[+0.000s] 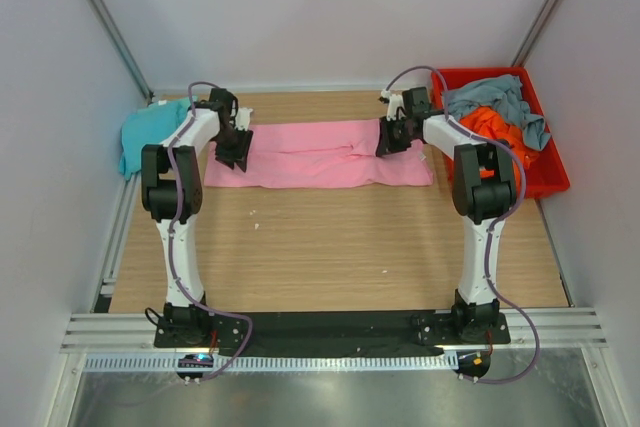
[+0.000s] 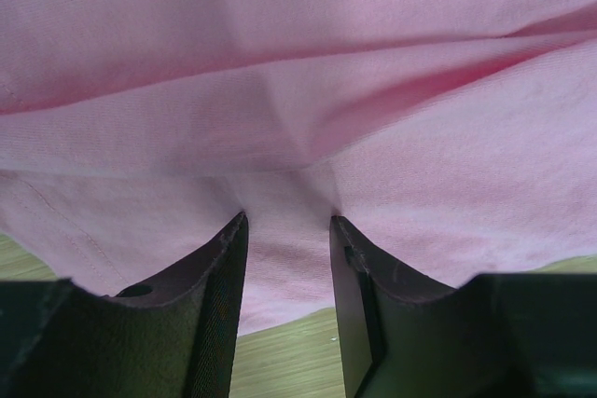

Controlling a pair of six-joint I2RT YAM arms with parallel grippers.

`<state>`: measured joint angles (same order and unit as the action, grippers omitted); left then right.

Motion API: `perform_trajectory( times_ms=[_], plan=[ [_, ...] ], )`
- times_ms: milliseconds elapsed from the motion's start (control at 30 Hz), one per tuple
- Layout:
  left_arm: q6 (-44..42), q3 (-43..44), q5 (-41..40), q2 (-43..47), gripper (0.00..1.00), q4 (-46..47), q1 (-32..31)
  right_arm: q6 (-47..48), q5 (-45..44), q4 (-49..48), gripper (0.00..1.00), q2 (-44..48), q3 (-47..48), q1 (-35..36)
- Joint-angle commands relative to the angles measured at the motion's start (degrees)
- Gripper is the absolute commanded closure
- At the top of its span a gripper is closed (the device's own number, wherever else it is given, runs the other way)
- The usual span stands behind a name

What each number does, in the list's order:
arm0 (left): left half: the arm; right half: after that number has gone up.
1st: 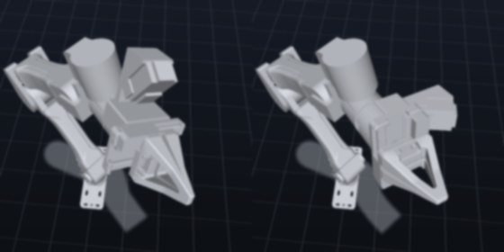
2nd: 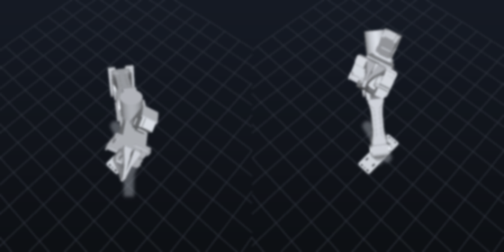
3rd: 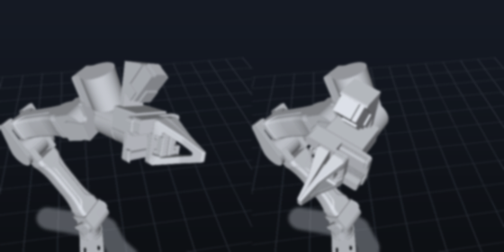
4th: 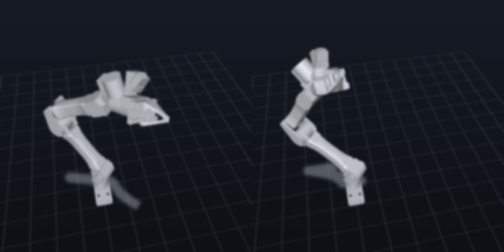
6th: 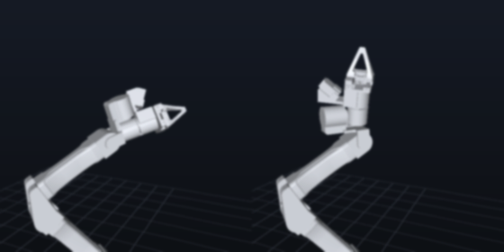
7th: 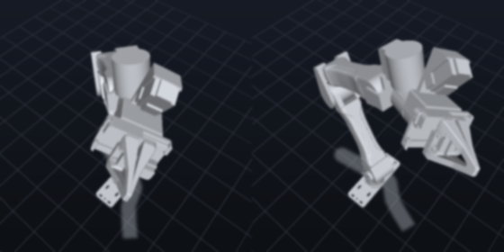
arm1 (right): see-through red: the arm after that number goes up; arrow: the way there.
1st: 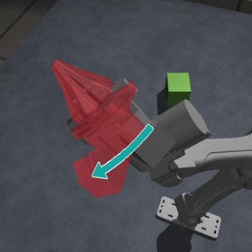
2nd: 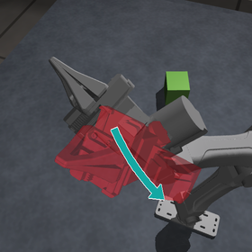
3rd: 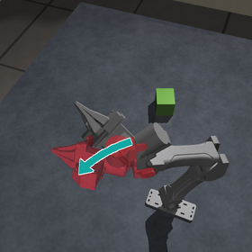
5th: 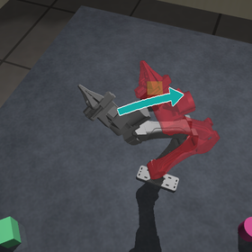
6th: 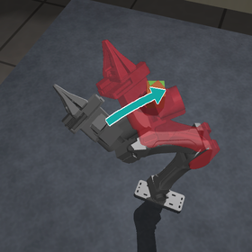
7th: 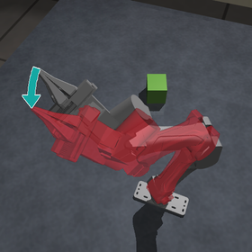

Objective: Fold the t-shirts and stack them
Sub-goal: Fold the tshirt

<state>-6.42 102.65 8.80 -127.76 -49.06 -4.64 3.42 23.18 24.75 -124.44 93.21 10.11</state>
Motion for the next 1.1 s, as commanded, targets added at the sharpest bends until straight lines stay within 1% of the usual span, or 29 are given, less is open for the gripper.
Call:
perform_trajectory(
  times_ms=[0, 33, 133, 233, 267, 333, 400, 433, 500, 533, 567, 600, 633, 667, 700, 733, 767, 800, 833, 933, 1067],
  plan=[
    [0.3, -1.6, 1.4, 0.7, 0.58, 1.3, -0.1, -0.5, 1.4, -2.7, 0.88, 0.9, 1.5, -0.2],
    [0.2, -1.8, 1.3, 0.8, 0.58, 1.3, 0.0, -0.7, 1.7, -3.2, 0.90, 1.1, 1.5, -0.1],
    [0.1, -2.5, 1.3, 0.9, 0.59, 1.6, -0.1, -1.0, 1.9, -3.8, 0.92, 0.5, 4.2, 0.0],
    [0.2, -3.3, 1.0, 1.6, 0.59, 1.9, -0.1, -1.8, 2.9, -2.3, 0.94, -1.7, 11.3, -0.1],
    [0.3, -3.6, 0.8, 1.8, 0.59, 2.0, 0.0, -2.1, 3.4, -1.7, 0.94, -3.5, 15.2, 0.0],
    [0.3, -4.0, 0.0, 2.4, 0.59, 2.4, -0.1, -3.2, 4.0, -1.8, 0.94, -6.2, 19.0, 0.1],
    [0.3, -4.4, -1.3, 3.0, 0.59, 2.6, 0.0, -4.6, 5.6, -1.8, 0.92, -7.7, 23.9, 0.0],
    [0.2, -5.0, -1.6, 3.7, 0.60, 2.8, 0.0, -5.3, 6.1, -2.0, 0.80, -8.4, 25.8, 0.1],
    [0.2, -6.0, -1.9, 5.1, 0.61, 3.5, -0.1, -6.2, 6.2, -3.0, 0.61, -8.1, 25.6, 0.0],
    [0.3, -7.5, -1.9, 7.2, 0.61, 4.7, -0.1, -6.4, 6.1, -3.6, 0.50, -7.4, 25.0, 0.1],
    [0.4, -8.5, -1.9, 8.7, 0.61, 5.6, 0.0, -6.1, 5.9, -4.2, 0.44, -4.6, 22.0, 0.1],
    [0.4, -9.7, -1.5, 10.2, 0.60, 6.7, -0.1, -5.5, 4.8, -5.2, 0.42, -2.8, 19.6, 0.0],
    [0.4, -12.0, -1.5, 13.7, 0.60, 9.0, -0.1, -4.5, 4.0, -8.3, 0.41, -0.6, 16.6, 0.0],
    [0.5, -13.3, -1.9, 15.4, 0.54, 10.2, 0.0, -4.0, 3.2, -9.7, 0.41, 2.2, 10.2, -0.2],
    [0.5, -15.5, -1.9, 17.3, 0.44, 12.6, -0.1, -3.8, 1.9, -11.2, 0.41, 6.5, 7.1, -0.1],
    [0.5, -16.6, -1.7, 18.7, 0.39, 13.9, -0.1, -3.7, -0.1, -13.5, 0.40, 8.9, 4.1, -0.2],
    [0.4, -17.3, -1.7, 20.5, 0.37, 14.9, -0.2, -3.7, -1.4, -14.5, 0.41, 10.7, -1.2, -0.4],
    [0.1, -17.7, -1.9, 20.8, 0.36, 15.7, -0.1, -3.9, -2.5, -15.3, 0.40, 13.8, -3.8, -0.3],
    [-0.6, -17.6, -2.7, 20.6, 0.36, 16.4, -0.1, -4.4, -4.6, -17.4, 0.41, 15.0, -8.3, -0.4],
    [-1.8, -15.3, -5.5, 17.5, 0.37, 16.0, -0.2, -4.6, -7.7, -19.1, 0.41, 16.2, -13.3, -0.3],
    [-1.3, -14.2, -5.5, 14.0, 0.40, 15.2, -0.3, -4.0, -8.8, -16.4, 0.42, 13.5, -13.2, -0.4]
  ],
)
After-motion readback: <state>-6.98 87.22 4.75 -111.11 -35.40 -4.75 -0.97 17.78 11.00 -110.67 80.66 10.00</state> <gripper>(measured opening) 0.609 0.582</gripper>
